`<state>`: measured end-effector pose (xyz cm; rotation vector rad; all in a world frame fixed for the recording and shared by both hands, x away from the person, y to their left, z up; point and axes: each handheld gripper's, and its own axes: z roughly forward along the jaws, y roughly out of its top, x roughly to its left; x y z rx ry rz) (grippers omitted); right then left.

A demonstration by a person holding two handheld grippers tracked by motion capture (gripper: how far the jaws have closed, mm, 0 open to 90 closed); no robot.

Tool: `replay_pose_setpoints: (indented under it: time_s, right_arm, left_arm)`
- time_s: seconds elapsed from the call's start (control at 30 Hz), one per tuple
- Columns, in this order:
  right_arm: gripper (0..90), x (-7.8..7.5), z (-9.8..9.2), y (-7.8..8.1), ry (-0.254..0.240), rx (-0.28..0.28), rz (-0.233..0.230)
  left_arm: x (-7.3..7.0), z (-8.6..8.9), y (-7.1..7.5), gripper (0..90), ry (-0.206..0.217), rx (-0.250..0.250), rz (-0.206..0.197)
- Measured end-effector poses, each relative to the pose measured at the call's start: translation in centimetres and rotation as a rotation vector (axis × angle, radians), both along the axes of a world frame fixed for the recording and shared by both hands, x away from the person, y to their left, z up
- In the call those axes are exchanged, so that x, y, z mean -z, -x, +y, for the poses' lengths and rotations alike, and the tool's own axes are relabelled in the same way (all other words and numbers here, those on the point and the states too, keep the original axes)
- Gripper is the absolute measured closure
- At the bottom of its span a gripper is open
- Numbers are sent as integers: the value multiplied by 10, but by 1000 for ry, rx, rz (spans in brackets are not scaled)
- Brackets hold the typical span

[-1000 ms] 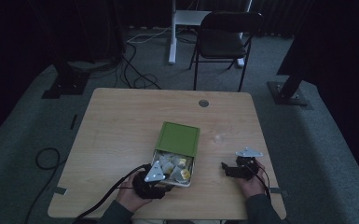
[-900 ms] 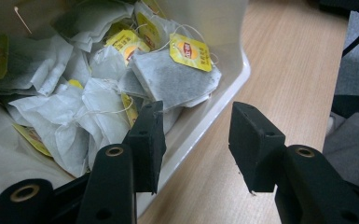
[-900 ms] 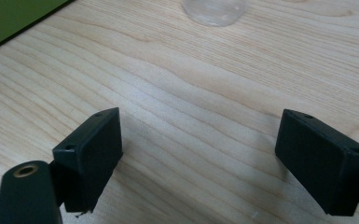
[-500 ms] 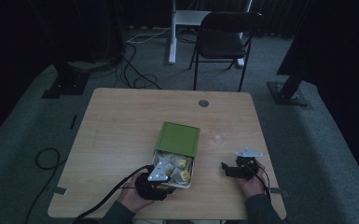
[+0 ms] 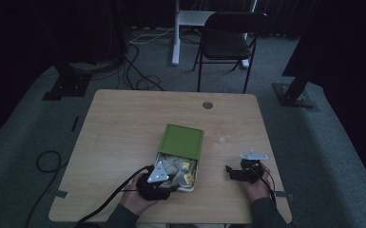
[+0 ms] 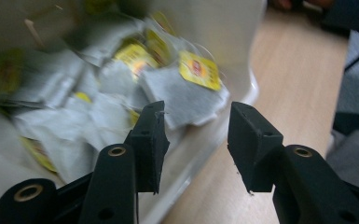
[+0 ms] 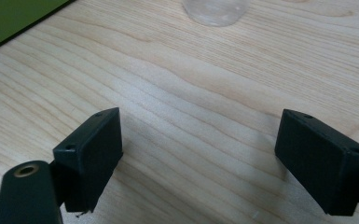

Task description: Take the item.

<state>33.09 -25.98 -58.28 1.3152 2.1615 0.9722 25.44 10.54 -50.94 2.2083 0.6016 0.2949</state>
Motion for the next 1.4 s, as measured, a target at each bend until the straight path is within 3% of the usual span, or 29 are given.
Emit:
replay_pose_setpoints:
  time_s: [0.17,0.37,0.4,0.53,0.73,0.8,0.9,1.4]
  right_arm:
    - [143,0,0,0,0,0,0]
    - [143,0,0,0,0,0,0]
    - [143,0,0,0,0,0,0]
    - [144,0,0,0,0,0,0]
    - [143,0,0,0,0,0,0]
    - [143,0,0,0,0,0,0]
    - [143,0,0,0,-1,0,0]
    - [143,0,0,0,0,0,0]
  left_arm:
    - [-1,-2,-4,611,13,-19,-10]
    - [3,-9,-7,652,-20,-40,-13]
    - [7,-13,-8,652,-51,-56,-12]
    - [10,-15,-11,656,-61,-69,-2]
    - [11,-15,-10,757,-64,-67,-1]
    - [11,-16,-9,833,-68,-59,-2]
    - [10,-15,-9,896,-61,-51,-6]
    - [-18,3,4,900,25,-14,-59]
